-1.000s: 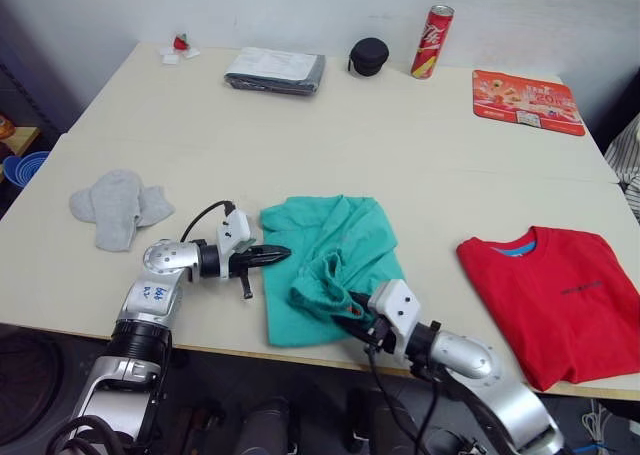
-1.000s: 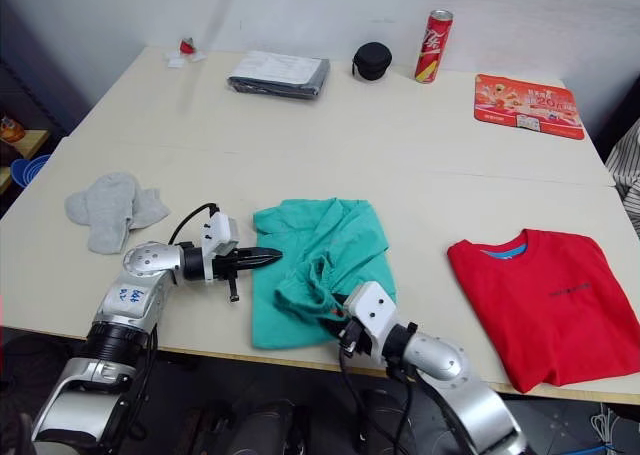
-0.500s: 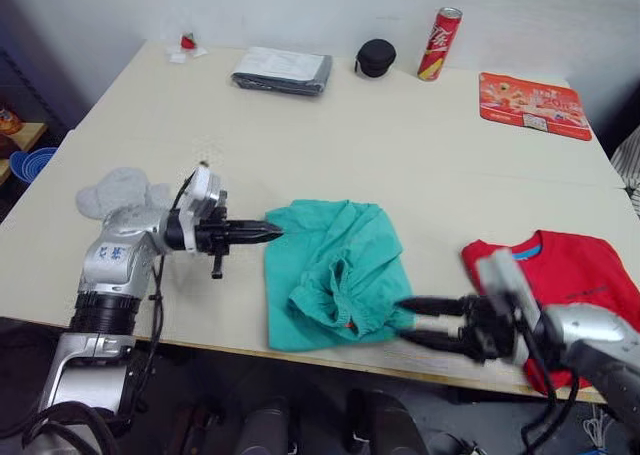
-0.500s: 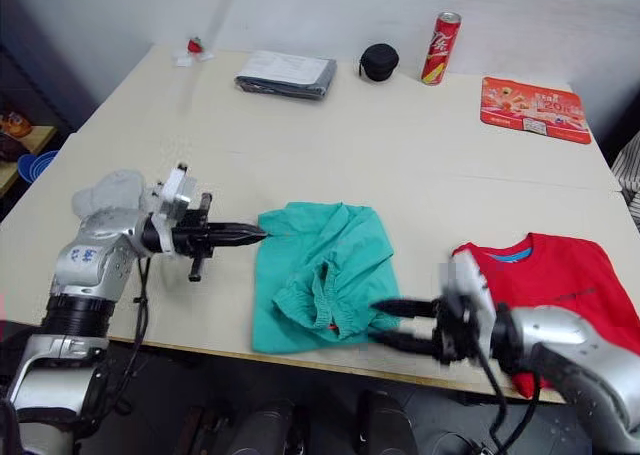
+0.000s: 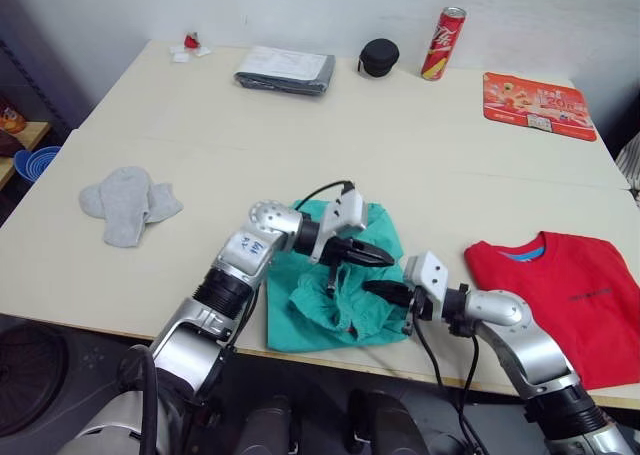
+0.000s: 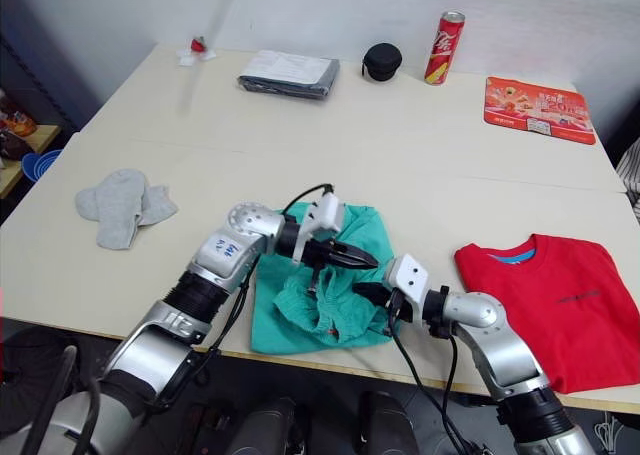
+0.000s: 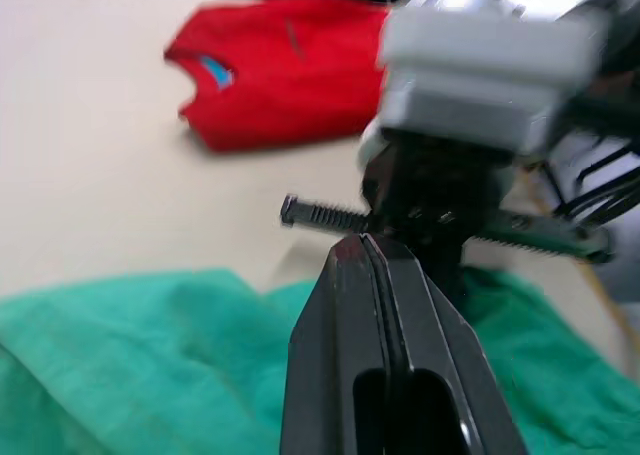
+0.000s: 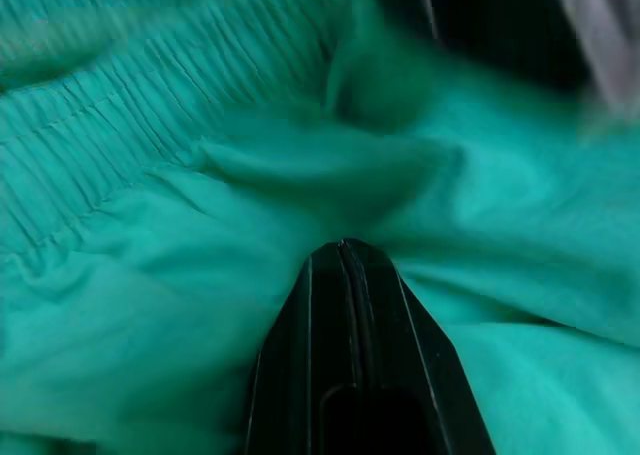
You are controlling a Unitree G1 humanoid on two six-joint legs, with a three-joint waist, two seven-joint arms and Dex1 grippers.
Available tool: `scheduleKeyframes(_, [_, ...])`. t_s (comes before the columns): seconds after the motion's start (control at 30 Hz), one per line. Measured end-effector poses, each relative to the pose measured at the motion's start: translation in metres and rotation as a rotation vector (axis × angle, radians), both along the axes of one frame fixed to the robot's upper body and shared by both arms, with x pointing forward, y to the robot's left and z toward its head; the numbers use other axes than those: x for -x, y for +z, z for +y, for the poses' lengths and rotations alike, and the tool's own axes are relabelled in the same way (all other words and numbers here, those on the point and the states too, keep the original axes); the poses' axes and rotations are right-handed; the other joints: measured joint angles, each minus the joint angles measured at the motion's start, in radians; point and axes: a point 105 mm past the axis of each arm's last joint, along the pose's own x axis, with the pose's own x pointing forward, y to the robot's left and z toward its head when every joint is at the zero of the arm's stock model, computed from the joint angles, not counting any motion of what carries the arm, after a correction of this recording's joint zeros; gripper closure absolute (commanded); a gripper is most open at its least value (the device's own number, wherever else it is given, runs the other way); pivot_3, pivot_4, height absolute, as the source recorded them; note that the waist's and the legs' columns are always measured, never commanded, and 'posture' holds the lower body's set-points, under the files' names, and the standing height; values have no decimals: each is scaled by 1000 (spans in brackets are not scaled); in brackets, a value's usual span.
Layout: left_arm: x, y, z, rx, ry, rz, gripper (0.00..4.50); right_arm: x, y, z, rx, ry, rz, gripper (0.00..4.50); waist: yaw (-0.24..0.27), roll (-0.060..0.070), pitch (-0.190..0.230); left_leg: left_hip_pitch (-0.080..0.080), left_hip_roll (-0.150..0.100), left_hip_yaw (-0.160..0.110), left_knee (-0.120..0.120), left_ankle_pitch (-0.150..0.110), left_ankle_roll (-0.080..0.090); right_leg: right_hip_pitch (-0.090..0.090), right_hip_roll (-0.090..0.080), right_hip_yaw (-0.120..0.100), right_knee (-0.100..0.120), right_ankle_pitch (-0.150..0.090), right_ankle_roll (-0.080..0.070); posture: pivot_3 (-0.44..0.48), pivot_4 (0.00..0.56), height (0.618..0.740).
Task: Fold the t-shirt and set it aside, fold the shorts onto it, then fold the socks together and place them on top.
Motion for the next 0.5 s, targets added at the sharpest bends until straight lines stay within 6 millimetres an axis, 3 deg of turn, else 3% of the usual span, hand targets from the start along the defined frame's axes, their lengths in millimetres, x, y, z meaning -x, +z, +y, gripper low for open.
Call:
scheduleKeyframes(0.27, [-33, -33, 36, 1, 241, -72, 4500, 14, -8, -4, -7, -52, 20, 4483, 2, 0, -1, 2, 0, -2, 0, 0, 0, 3, -2, -1, -1, 0, 0, 0, 150, 740])
scheduleKeyframes(0.4, [-46, -27, 62, 94, 308, -57, 4500, 27, -8, -5, -38, -55, 42, 4483, -4, 0, -1, 4, 0, -2, 0, 0, 0, 4, -2, -2, -1, 0, 0, 0, 150, 740])
scheduleKeyframes(0.5, [-37, -6, 78, 199, 214, -41, 4500, 37, -2, -1, -120, -33, 103, 4483, -11, 0, -1, 1, 1, -2, 0, 0, -1, 1, -2, -2, 1, 0, 0, 0, 150, 740])
